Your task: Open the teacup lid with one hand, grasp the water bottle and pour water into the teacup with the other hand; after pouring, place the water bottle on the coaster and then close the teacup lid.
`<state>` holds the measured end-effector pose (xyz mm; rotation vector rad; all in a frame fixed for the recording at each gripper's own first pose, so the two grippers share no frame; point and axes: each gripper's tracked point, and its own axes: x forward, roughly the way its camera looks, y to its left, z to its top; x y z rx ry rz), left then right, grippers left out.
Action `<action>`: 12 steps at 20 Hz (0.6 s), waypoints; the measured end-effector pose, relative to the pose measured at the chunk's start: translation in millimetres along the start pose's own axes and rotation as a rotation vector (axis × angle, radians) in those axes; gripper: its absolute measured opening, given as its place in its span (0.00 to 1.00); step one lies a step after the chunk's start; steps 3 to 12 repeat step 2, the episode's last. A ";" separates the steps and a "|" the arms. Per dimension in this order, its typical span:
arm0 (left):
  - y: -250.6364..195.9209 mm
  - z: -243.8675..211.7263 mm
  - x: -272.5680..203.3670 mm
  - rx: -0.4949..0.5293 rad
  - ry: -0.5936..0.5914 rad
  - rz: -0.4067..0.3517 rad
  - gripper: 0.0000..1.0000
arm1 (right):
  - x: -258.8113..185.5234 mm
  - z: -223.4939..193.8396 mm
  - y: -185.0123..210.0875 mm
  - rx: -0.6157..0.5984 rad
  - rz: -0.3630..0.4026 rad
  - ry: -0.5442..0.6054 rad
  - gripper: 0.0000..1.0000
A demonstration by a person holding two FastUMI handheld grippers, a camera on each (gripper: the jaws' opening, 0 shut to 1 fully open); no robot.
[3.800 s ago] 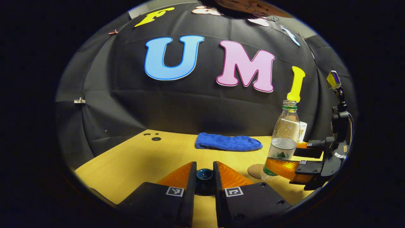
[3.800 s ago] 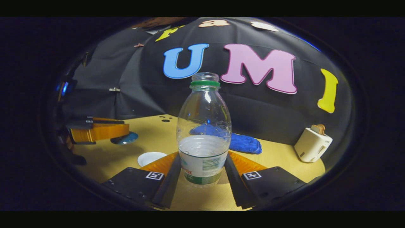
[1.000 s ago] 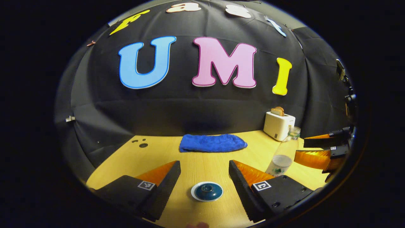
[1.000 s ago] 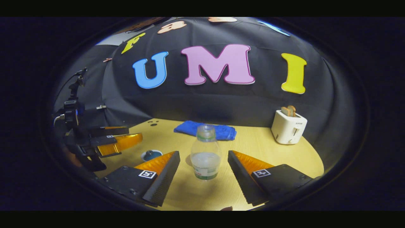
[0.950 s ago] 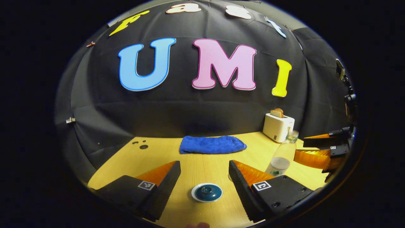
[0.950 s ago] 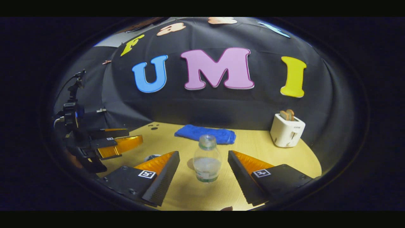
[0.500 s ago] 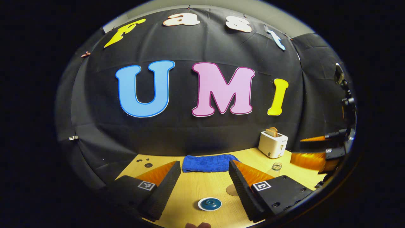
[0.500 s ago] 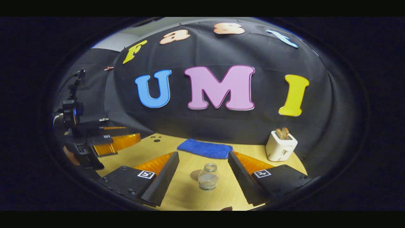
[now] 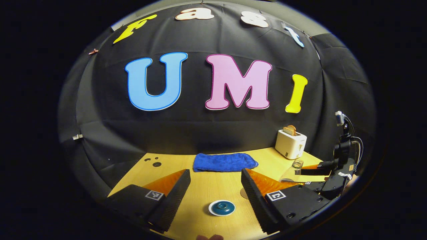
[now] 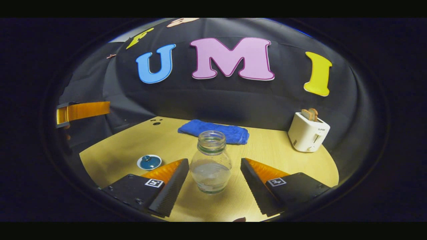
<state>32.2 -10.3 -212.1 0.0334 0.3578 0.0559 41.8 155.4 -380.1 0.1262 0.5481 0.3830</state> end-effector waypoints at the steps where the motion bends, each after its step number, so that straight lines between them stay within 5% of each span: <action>1: 1.4 -2.9 3.8 0.000 0.007 -0.001 0.96 | 4.1 6.3 -0.8 0.010 -0.002 -0.010 0.87; 2: 1.6 -3.4 7.3 -0.002 0.009 -0.003 0.96 | 3.4 11.7 1.3 0.019 0.007 -0.024 0.78; 12: 1.6 -3.4 7.3 -0.002 0.009 -0.003 0.96 | 3.4 11.7 1.3 0.019 0.007 -0.024 0.78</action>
